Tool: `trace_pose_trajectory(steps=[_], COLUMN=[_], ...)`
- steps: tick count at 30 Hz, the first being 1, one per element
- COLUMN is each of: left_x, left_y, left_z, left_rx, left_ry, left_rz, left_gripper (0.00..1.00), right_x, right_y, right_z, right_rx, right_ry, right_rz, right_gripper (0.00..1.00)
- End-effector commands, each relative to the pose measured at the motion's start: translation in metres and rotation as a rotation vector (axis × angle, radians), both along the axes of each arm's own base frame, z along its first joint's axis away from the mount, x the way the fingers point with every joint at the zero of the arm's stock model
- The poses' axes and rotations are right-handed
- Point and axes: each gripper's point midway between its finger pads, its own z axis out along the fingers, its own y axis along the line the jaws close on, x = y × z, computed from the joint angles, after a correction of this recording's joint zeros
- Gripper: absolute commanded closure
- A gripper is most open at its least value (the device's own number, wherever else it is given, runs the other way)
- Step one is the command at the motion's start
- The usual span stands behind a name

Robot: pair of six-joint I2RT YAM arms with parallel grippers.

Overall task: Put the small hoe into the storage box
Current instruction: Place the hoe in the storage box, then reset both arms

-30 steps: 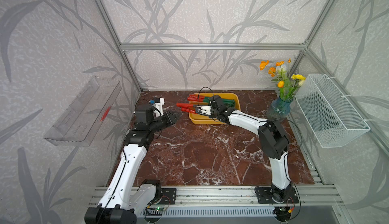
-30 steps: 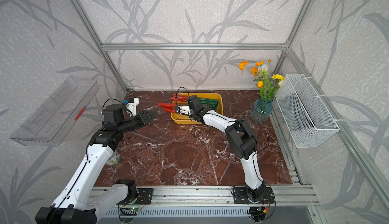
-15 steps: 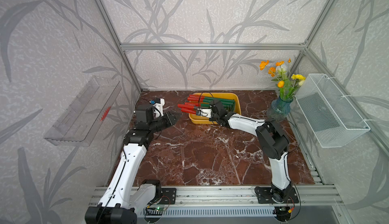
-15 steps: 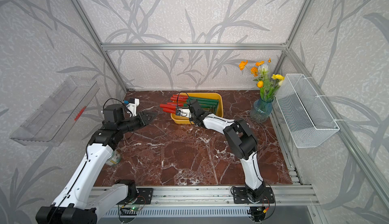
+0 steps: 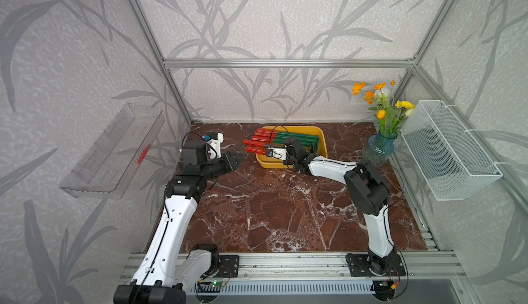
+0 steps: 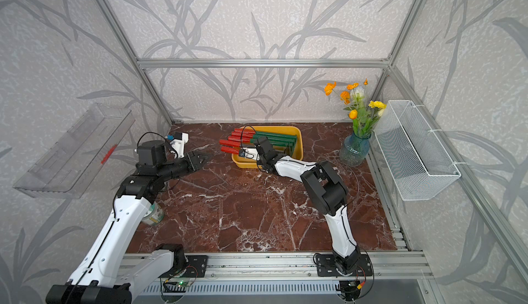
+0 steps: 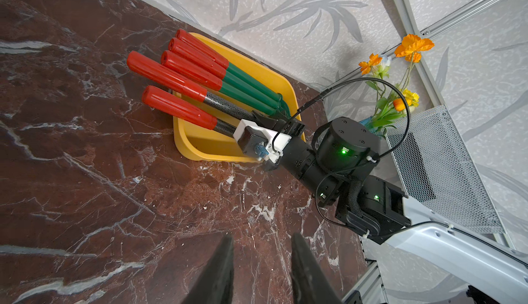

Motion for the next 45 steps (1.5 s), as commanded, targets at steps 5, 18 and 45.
trace_pose_trajectory(steps=[5,18,45], left_x=[-0.004,-0.01,0.01], left_y=[0.002,0.003,0.02], left_z=[0.021,0.024,0.004], left_rx=[0.02,0.028,0.116], left_ry=[-0.06,-0.072,-0.09], left_rz=[-0.005,-0.006,0.085], left_gripper=[0.66,0.66,0.63], right_x=[-0.021,-0.033,-0.044], right_y=[-0.025,-0.041,-0.117], right_z=[-0.016,0.047,-0.016], right_rx=[0.026,0.185,0.339], right_ry=[0.132,0.172,0.582], right_rz=[-0.071,-0.169,-0.528], right_gripper=[0.68,0.62,1.0])
